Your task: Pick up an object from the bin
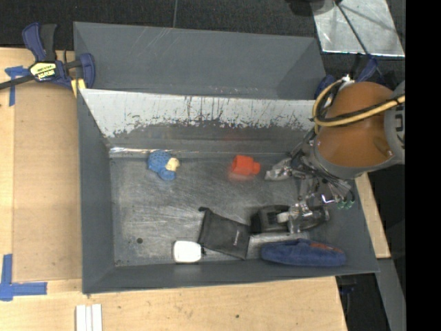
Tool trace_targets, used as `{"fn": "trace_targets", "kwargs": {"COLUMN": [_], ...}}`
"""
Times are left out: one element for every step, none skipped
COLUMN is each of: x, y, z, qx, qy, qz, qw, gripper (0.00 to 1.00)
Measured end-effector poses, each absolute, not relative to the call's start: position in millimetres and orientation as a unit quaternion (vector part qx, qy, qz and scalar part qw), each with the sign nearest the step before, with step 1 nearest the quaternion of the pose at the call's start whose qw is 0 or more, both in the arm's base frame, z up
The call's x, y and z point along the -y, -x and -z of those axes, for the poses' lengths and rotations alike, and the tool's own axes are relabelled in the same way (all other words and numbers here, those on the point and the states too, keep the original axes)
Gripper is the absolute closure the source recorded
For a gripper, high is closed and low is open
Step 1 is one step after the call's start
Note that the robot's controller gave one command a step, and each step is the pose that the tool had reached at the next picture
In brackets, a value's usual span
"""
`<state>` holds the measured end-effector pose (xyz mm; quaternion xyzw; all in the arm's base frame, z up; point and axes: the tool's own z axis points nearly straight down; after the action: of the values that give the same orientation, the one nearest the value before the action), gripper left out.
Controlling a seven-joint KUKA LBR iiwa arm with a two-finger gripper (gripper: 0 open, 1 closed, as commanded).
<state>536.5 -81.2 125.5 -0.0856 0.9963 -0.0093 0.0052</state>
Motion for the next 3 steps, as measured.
{"fn": "trace_targets", "kwargs": {"x": [80.5,69.4,70.1], "y": [-536.3,-528.2,-528.1], "z": [-124.5,-113.0,-113.5], "qx": [-0.995,-0.992,-0.992], "qy": [0.097,0.127,0.129], "qz": [0.010,0.001,0.001], "qw": [0.008,-0.001,-0.002], "gripper": [0.00,0.00,1.00]}}
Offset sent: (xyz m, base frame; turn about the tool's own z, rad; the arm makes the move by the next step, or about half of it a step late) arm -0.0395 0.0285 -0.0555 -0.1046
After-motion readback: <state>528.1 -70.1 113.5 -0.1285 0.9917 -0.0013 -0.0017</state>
